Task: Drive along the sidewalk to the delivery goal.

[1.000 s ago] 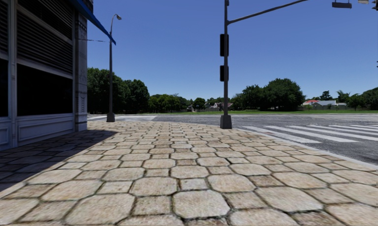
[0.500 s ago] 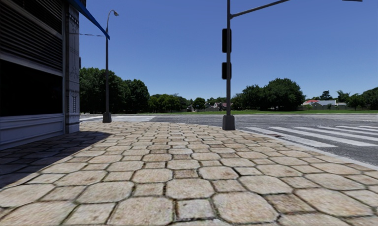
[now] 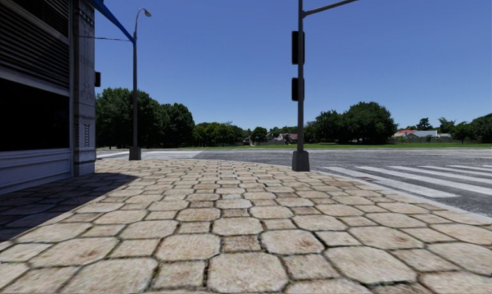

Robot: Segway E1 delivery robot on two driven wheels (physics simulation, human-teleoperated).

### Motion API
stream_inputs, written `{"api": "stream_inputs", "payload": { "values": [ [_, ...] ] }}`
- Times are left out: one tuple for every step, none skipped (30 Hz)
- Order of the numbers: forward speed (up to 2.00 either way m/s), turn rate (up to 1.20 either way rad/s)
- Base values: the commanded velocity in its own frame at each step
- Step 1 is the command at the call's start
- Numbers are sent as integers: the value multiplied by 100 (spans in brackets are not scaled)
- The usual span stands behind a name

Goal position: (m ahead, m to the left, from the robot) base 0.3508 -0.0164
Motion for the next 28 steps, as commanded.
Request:
{"api": "stream_inputs", "payload": {
  "values": [
    [0, 0],
    [0, 0],
    [0, 0],
    [0, 0],
    [0, 0],
    [0, 0],
    [0, 0],
    [0, 0],
    [0, 0],
    [0, 0],
    [0, 0],
    [0, 0],
    [0, 0],
    [0, 0],
    [0, 0],
    [0, 0],
    [0, 0],
    [0, 0],
    [0, 0],
    [0, 0],
    [0, 0],
    [0, 0],
    [0, 0],
    [0, 0],
    [0, 0],
    [0, 0],
    [0, 0],
    [0, 0]
  ]
}}
